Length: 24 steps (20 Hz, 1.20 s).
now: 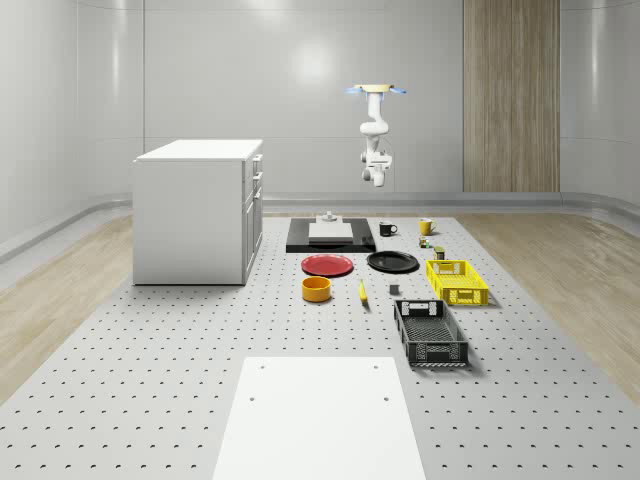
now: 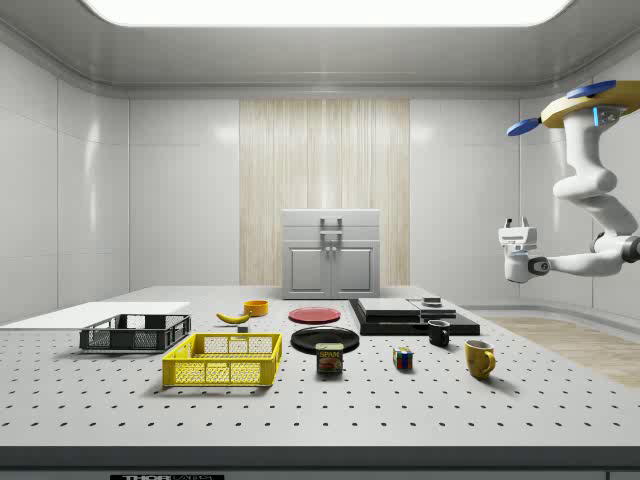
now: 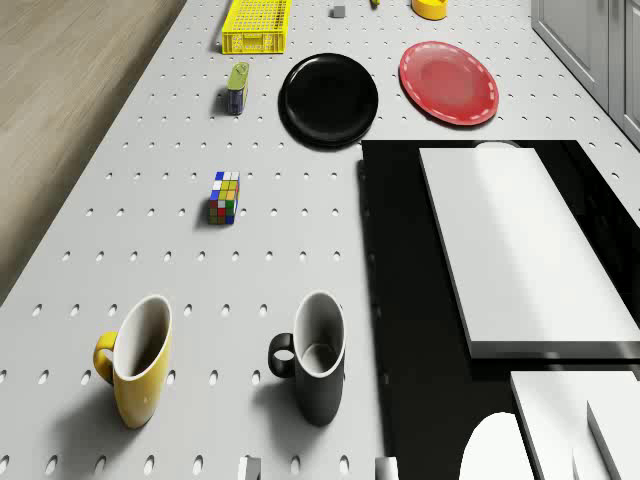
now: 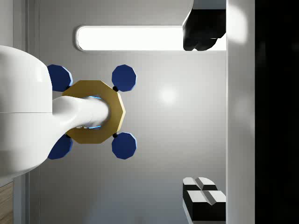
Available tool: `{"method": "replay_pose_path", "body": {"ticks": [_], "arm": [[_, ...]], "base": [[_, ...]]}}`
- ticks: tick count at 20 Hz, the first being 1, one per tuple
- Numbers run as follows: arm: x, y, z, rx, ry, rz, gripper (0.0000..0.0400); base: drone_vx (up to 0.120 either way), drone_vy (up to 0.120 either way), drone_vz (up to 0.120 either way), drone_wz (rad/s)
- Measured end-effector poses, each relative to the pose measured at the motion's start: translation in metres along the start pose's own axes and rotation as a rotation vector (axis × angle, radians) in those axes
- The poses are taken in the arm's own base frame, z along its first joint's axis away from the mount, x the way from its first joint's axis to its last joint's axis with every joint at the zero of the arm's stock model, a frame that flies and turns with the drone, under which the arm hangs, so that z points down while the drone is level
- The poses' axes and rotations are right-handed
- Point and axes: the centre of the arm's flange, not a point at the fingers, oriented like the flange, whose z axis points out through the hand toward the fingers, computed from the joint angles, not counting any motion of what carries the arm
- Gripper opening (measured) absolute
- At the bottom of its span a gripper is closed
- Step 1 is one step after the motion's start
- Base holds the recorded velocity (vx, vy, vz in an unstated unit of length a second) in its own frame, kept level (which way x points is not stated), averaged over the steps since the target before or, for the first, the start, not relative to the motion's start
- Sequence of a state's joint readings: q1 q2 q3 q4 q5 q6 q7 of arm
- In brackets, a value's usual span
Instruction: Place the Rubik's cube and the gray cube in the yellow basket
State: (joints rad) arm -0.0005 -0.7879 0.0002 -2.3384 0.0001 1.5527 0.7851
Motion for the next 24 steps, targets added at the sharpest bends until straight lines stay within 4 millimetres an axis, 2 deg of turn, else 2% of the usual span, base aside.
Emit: {"method": "replay_pose_path", "body": {"ticks": [3,7,12,17,24], "arm": [[-0.002,0.002,-0.023,0.002,0.002,0.000,0.0400],[-0.002,0.002,-0.050,0.004,0.004,0.000,0.0400],[-0.001,0.001,-0.075,0.007,0.007,0.000,0.0400],[0.000,0.000,-0.087,0.009,0.009,0.000,0.0400],[0.000,0.000,-0.092,0.013,0.013,0.000,0.0400]], "base": [[0.000,0.013,0.000,0.000],[0.010,0.120,0.000,0.000],[0.120,0.120,0.000,0.000],[0.120,0.120,0.000,0.000],[0.120,0.120,0.000,0.000]]}}
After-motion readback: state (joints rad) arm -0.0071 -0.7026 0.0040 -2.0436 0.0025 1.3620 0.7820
